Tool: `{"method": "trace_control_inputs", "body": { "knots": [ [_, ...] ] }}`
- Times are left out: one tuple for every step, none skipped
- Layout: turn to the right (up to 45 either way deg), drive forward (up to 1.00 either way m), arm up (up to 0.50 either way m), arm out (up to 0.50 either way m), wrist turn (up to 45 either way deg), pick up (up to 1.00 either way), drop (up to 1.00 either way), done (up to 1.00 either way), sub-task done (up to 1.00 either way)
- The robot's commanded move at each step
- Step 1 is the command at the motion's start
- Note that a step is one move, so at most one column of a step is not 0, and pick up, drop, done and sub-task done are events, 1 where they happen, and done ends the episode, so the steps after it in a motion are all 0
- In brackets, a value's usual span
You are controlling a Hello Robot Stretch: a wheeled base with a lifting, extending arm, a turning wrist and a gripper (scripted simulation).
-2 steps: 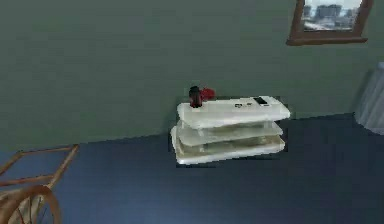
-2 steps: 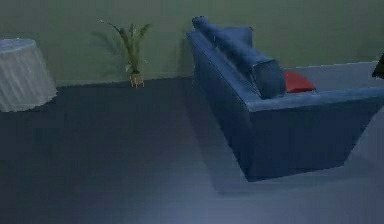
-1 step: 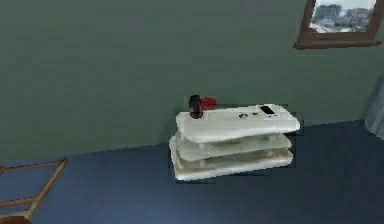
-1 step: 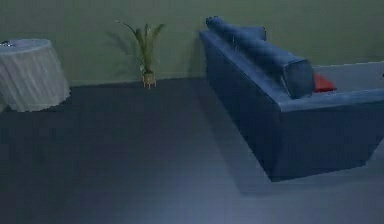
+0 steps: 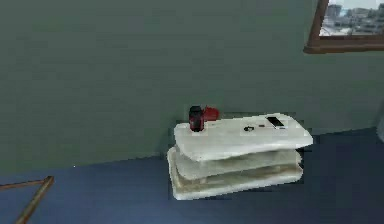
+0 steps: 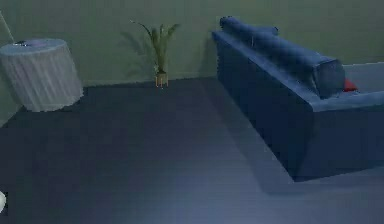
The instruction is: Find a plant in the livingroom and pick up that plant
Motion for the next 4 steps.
{"method": "trace_control_inputs", "body": {
  "knots": [
    [33.0,0.00,0.00,0.00,0.0,0.00,0.00,0.00,0.00],
    [0.0,0.60,0.00,0.00,0.0,0.00,0.00,0.00,0.00],
    [-45.0,0.00,0.00,0.00,0.0,0.00,0.00,0.00,0.00],
    [-45.0,0.00,0.00,0.00,0.0,0.00,0.00,0.00,0.00]
  ]
}}
